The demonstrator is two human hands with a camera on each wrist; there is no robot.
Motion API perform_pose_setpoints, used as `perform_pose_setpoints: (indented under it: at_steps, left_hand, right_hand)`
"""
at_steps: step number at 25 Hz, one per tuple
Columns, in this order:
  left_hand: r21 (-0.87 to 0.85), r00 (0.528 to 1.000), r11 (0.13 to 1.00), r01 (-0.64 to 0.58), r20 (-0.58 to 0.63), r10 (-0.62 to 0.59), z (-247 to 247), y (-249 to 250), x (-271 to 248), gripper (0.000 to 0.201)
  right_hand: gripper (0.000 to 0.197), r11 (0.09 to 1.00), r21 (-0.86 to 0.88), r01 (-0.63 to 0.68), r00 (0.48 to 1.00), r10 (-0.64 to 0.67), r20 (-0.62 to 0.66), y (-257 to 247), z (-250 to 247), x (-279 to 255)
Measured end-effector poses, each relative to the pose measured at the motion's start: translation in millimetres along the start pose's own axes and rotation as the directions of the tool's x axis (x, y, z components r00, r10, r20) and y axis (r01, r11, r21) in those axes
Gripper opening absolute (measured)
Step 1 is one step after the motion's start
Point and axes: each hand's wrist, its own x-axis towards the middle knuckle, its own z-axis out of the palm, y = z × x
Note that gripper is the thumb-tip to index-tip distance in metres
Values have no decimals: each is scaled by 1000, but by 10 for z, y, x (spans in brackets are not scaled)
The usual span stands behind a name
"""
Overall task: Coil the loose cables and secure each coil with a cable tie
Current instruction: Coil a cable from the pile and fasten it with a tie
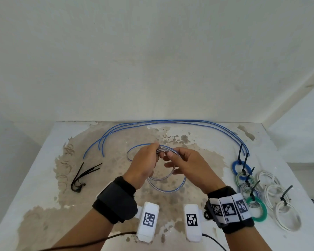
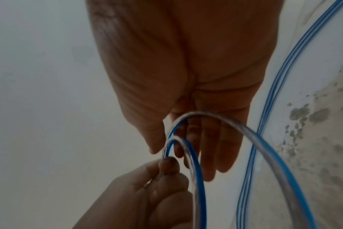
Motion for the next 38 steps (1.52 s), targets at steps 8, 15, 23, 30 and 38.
perform_pose_setpoints:
  at_steps: [8, 15, 23, 30, 38]
  left_hand:
    - [133, 993, 986, -96, -62, 105, 13, -9, 2, 46]
    - [286, 968, 939, -189, -109, 228, -32, -128, -14, 49]
    - [544, 997, 839, 14, 61, -57, -261, 29, -65, 71]
    - [637, 855, 601, -482, 190, 483, -449, 250, 29, 20]
    - [281, 873, 856, -434, -106, 477, -632, 171, 172, 26]
  right_hand:
    - [16, 995, 89, 43, 994, -34, -104, -2, 131, 6]
    - [18, 984, -160, 72, 995, -82, -57, 7, 132, 20]
    - [17, 947, -298, 119, 984, -152, -92, -13, -43, 75]
    - [16, 939, -302, 166, 986, -161, 43, -222, -171, 153]
    - [15, 994, -88, 62, 996, -67, -52, -156, -304, 148]
